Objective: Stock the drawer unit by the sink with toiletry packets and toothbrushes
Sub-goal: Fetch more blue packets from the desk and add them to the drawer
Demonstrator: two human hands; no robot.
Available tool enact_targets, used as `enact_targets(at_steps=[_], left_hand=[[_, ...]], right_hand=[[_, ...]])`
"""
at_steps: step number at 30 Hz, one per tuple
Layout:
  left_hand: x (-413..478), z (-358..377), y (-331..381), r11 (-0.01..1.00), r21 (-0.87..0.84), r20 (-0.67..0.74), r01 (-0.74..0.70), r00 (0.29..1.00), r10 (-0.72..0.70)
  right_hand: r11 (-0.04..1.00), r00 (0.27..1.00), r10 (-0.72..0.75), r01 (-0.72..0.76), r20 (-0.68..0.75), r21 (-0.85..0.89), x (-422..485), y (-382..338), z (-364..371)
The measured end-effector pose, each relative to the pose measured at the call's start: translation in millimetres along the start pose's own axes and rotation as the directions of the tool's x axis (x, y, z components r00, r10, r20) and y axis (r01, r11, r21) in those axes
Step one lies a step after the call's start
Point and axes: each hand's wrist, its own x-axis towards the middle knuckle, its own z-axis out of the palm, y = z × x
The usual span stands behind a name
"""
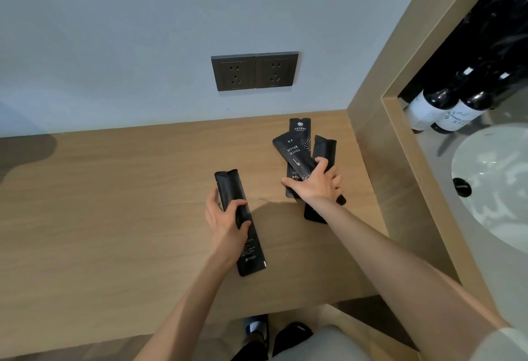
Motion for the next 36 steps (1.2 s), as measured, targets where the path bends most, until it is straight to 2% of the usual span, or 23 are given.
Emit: enact_targets(at_steps=[4, 8, 14, 22, 27, 31, 34, 36], left_hand=[[0.4, -3.3, 0.1, 0.999, -0.014, 0.031, 0.046, 0.998, -0.045], [0.5, -6.9, -3.0, 0.997, -0.055, 0.074, 0.052, 0.996, -0.048], [-0.6, -11.5, 1.6, 0.985, -0.132, 0.127, 0.112, 0.987, -0.096], [2.8, -23.1, 3.6, 0.964, -0.144, 0.246, 0.222, 0.952, -0.182], [-0.1, -28.3, 7.2, 0.942, -0.188, 0.259, 0.276, 0.94, -0.224], [-0.7, -34.5, 17.5, 0.857, -0.386, 0.29, 0.341, 0.927, -0.239], [-5.6, -43.8, 37.9, 0.797, -0.526, 0.294, 0.298, 0.943, -0.159], [-11.8, -49.6, 55.9, 0.811, -0.55, 0.27, 0.199, 0.961, -0.053]], right_hand=[[0.996, 0.997, -0.008, 0.001, -0.077, -0.087, -3.2, -0.5, 13.8], [1.0, 0.988, 0.007, -0.005, -0.152, 0.016, -5.4, 3.6, 6.8], [0.989, 0.994, 0.108, -0.105, -0.022, 0.106, -7.3, 8.1, -5.4], [0.994, 0.99, 0.054, -0.066, 0.129, 0.093, -24.9, 22.6, -12.2], [0.942, 0.968, 0.019, -0.101, 0.249, 0.321, -41.1, 31.6, -22.7], [0.871, 0.955, -0.069, -0.083, 0.287, 0.484, -61.0, 38.9, -42.2], [0.824, 0.945, -0.167, -0.023, 0.283, 0.566, -83.0, 45.1, -66.7], [0.801, 0.934, -0.227, 0.016, 0.278, 0.599, -100.0, 50.3, -85.6]])
